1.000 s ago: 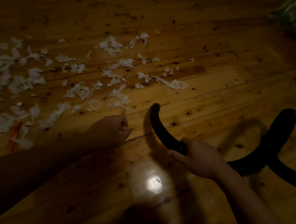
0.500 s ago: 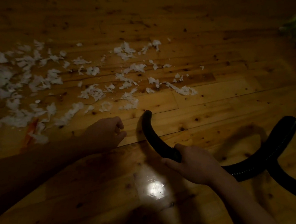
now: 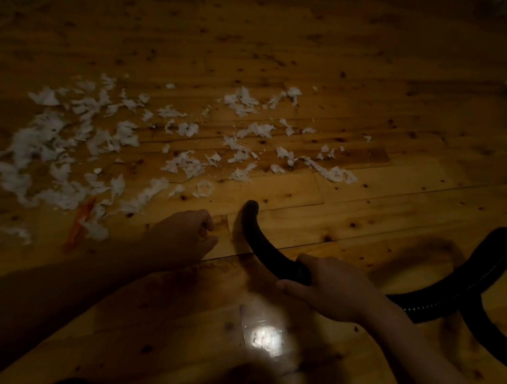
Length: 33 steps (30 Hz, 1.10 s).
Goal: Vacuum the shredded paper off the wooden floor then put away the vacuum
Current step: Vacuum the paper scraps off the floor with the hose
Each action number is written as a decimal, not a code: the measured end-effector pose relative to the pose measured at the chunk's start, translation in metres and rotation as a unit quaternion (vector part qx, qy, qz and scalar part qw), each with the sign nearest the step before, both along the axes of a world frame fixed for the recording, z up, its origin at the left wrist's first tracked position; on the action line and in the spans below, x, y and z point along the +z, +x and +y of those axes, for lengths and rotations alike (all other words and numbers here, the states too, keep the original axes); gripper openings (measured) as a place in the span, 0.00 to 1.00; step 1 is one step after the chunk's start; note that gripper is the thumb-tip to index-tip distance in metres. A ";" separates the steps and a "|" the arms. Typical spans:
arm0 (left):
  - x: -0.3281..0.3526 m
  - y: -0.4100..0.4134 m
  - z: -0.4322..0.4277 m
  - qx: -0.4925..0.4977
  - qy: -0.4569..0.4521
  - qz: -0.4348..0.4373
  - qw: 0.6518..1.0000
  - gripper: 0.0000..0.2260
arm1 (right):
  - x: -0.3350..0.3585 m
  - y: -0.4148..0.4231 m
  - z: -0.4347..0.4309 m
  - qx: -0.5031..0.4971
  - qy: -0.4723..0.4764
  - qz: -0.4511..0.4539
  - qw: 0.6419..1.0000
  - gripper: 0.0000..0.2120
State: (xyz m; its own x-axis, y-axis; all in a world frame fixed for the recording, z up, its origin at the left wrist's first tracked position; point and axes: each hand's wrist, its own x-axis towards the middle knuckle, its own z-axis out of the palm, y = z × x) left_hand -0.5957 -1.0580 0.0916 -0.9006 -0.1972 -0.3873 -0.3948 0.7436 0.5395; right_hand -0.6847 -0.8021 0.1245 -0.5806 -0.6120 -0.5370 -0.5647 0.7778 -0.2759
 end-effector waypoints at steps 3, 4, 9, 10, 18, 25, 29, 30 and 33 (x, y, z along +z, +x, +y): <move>0.003 0.002 -0.003 -0.003 -0.005 0.001 1.000 0.11 | 0.002 0.001 -0.004 0.013 0.002 0.001 1.000 0.25; 0.004 0.003 -0.004 -0.001 -0.007 -0.001 1.000 0.11 | 0.002 0.001 -0.005 0.016 0.002 -0.001 1.000 0.25; 0.002 0.011 -0.006 0.018 -0.021 -0.029 0.999 0.11 | 0.004 0.005 -0.016 0.042 0.003 -0.005 0.999 0.23; 0.003 0.013 -0.007 0.022 -0.022 -0.033 0.999 0.11 | 0.005 0.006 -0.019 0.045 -0.001 -0.005 0.999 0.23; 0.008 0.035 -0.022 0.031 -0.016 -0.048 0.998 0.12 | 0.006 0.014 -0.048 0.078 -0.017 -0.039 0.996 0.19; 0.007 0.054 -0.035 0.056 -0.019 -0.058 0.997 0.12 | 0.004 0.018 -0.063 0.110 -0.004 -0.016 0.994 0.26; 0.008 0.064 -0.043 0.071 -0.035 -0.055 0.995 0.12 | 0.005 0.024 -0.078 0.127 -0.014 -0.008 0.992 0.26; 0.009 0.067 -0.045 0.077 -0.037 -0.055 0.995 0.12 | 0.005 0.025 -0.082 0.132 -0.017 -0.008 0.991 0.26; 0.011 0.077 -0.050 0.090 -0.038 -0.051 0.994 0.12 | 0.005 0.031 -0.096 0.150 -0.018 -0.012 0.988 0.25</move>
